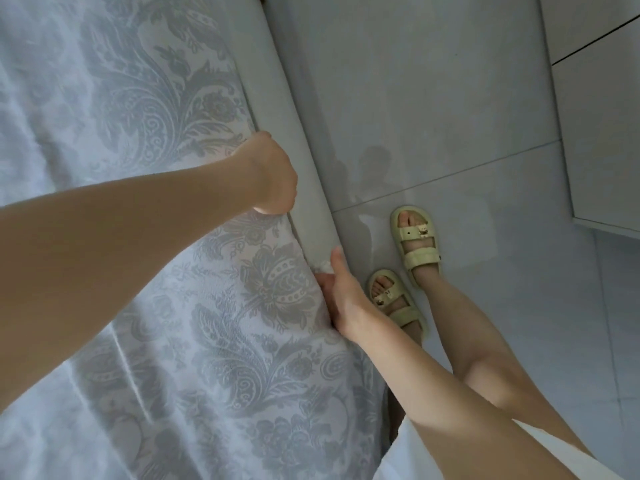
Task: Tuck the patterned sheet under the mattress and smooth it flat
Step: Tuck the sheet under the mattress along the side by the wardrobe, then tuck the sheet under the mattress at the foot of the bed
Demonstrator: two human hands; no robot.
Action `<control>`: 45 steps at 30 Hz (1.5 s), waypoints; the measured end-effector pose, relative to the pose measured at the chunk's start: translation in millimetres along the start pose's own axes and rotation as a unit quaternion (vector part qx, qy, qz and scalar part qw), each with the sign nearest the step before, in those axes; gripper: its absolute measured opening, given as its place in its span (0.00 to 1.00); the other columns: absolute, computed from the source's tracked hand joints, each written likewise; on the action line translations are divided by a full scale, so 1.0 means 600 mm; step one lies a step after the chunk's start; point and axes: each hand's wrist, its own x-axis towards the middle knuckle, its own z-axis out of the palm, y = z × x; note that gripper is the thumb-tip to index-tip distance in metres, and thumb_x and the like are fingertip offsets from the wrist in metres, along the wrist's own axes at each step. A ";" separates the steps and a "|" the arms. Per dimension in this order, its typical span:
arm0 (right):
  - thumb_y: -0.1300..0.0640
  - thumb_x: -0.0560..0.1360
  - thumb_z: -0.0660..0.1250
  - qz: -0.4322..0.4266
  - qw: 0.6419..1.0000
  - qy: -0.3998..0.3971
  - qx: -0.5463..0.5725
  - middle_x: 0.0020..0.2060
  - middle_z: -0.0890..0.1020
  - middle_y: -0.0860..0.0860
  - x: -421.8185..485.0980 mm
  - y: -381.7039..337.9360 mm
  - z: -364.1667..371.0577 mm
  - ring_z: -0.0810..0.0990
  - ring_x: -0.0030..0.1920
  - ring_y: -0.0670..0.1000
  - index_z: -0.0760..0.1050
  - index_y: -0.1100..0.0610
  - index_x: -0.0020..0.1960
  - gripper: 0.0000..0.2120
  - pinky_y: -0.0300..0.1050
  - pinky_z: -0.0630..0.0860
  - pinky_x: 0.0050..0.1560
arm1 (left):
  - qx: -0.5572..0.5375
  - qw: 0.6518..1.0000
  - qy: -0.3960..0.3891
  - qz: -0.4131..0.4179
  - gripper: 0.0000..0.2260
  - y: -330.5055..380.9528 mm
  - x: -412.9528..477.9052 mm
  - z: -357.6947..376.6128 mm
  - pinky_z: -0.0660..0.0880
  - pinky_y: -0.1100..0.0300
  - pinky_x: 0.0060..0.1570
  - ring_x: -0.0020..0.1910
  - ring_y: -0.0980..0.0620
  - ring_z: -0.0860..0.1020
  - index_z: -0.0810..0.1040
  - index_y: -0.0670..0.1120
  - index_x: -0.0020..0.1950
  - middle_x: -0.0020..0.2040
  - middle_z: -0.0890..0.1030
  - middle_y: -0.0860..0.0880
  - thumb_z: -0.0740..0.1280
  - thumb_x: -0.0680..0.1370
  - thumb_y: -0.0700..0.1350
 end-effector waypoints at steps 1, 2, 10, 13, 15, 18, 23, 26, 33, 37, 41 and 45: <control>0.32 0.77 0.42 -0.037 0.998 0.054 0.001 0.47 0.84 0.56 -0.007 0.009 -0.011 0.82 0.50 0.55 0.79 0.60 0.55 0.39 0.47 0.77 0.50 | -0.008 1.000 -0.008 -0.002 0.20 0.000 0.001 0.000 0.66 0.54 0.59 0.55 0.48 0.76 0.77 0.48 0.58 0.55 0.79 0.48 0.46 0.82 0.50; 0.37 0.80 0.44 -0.086 0.990 0.110 0.003 0.43 0.84 0.56 -0.017 0.017 -0.020 0.83 0.45 0.54 0.80 0.60 0.50 0.34 0.45 0.78 0.45 | -0.017 1.000 -0.005 -0.004 0.21 0.001 0.001 0.001 0.66 0.54 0.59 0.55 0.48 0.76 0.77 0.48 0.57 0.55 0.80 0.48 0.45 0.82 0.50; 0.60 0.77 0.66 -0.176 0.961 0.109 -0.182 0.57 0.73 0.48 -0.011 0.035 -0.069 0.74 0.58 0.48 0.67 0.55 0.70 0.22 0.42 0.70 0.55 | -0.132 0.945 0.301 0.006 0.24 0.045 -0.046 0.042 0.71 0.50 0.55 0.45 0.45 0.77 0.82 0.46 0.45 0.42 0.80 0.47 0.46 0.75 0.52; 0.60 0.75 0.68 -0.221 0.937 0.162 -0.215 0.42 0.80 0.52 -0.001 0.053 -0.064 0.79 0.43 0.51 0.75 0.57 0.55 0.09 0.46 0.75 0.46 | -0.144 0.943 0.293 0.064 0.23 0.117 -0.071 0.050 0.72 0.49 0.56 0.41 0.47 0.77 0.82 0.47 0.41 0.37 0.80 0.50 0.48 0.75 0.50; 0.61 0.75 0.68 -0.257 0.912 0.216 -0.234 0.39 0.81 0.50 -0.011 0.071 -0.065 0.80 0.42 0.51 0.77 0.55 0.49 0.04 0.45 0.77 0.45 | -0.136 0.962 0.227 0.068 0.21 0.152 -0.078 0.058 0.66 0.50 0.64 0.47 0.48 0.76 0.80 0.48 0.47 0.44 0.81 0.51 0.47 0.80 0.50; 0.63 0.77 0.64 -0.288 0.923 0.175 -0.185 0.47 0.83 0.51 -0.049 0.092 -0.060 0.81 0.47 0.45 0.79 0.57 0.54 0.08 0.39 0.78 0.50 | -0.124 0.981 0.146 0.039 0.19 0.169 -0.075 0.045 0.62 0.54 0.60 0.51 0.50 0.73 0.77 0.50 0.49 0.49 0.80 0.51 0.47 0.82 0.51; 0.51 0.83 0.50 -0.190 0.981 -0.031 0.005 0.57 0.81 0.50 -0.093 0.118 -0.034 0.78 0.59 0.47 0.74 0.56 0.64 0.19 0.39 0.75 0.56 | -0.055 0.994 0.089 0.004 0.19 0.178 -0.073 0.011 0.62 0.52 0.57 0.41 0.50 0.69 0.69 0.48 0.37 0.41 0.77 0.50 0.47 0.83 0.51; 0.36 0.79 0.46 -0.076 0.994 -0.078 -0.031 0.56 0.82 0.53 -0.062 0.124 -0.013 0.78 0.60 0.52 0.77 0.53 0.61 0.29 0.48 0.73 0.62 | -0.059 0.991 0.121 -0.007 0.21 0.173 -0.088 0.015 0.61 0.54 0.50 0.32 0.52 0.63 0.60 0.48 0.31 0.31 0.64 0.51 0.47 0.83 0.49; 0.26 0.72 0.41 0.036 0.997 -0.068 -0.004 0.61 0.79 0.55 -0.029 0.140 -0.072 0.77 0.60 0.54 0.74 0.55 0.64 0.42 0.50 0.73 0.60 | -0.120 0.984 0.132 -0.010 0.25 0.171 -0.052 0.018 0.64 0.51 0.59 0.49 0.45 0.76 0.78 0.46 0.46 0.45 0.79 0.45 0.43 0.83 0.54; 0.26 0.71 0.38 0.056 0.997 -0.058 -0.011 0.61 0.78 0.57 -0.044 0.171 -0.108 0.79 0.58 0.55 0.76 0.60 0.61 0.47 0.50 0.72 0.61 | -0.156 0.975 0.160 -0.024 0.25 0.173 -0.045 0.026 0.65 0.51 0.61 0.50 0.43 0.76 0.78 0.45 0.47 0.46 0.81 0.44 0.44 0.82 0.55; 0.27 0.72 0.38 0.056 0.996 -0.003 -0.066 0.56 0.81 0.57 -0.051 0.160 -0.091 0.79 0.57 0.57 0.77 0.61 0.60 0.46 0.53 0.74 0.60 | -0.360 0.900 0.240 -0.050 0.20 0.175 -0.069 0.018 0.70 0.51 0.55 0.50 0.43 0.75 0.77 0.42 0.47 0.46 0.80 0.43 0.51 0.81 0.54; 0.35 0.79 0.42 -0.100 0.935 0.211 -0.268 0.41 0.84 0.56 -0.110 0.128 -0.080 0.82 0.47 0.57 0.81 0.60 0.48 0.37 0.52 0.78 0.55 | -0.496 0.790 0.345 -0.106 0.16 0.181 -0.151 0.031 0.68 0.55 0.52 0.53 0.47 0.74 0.80 0.43 0.53 0.50 0.80 0.46 0.56 0.81 0.50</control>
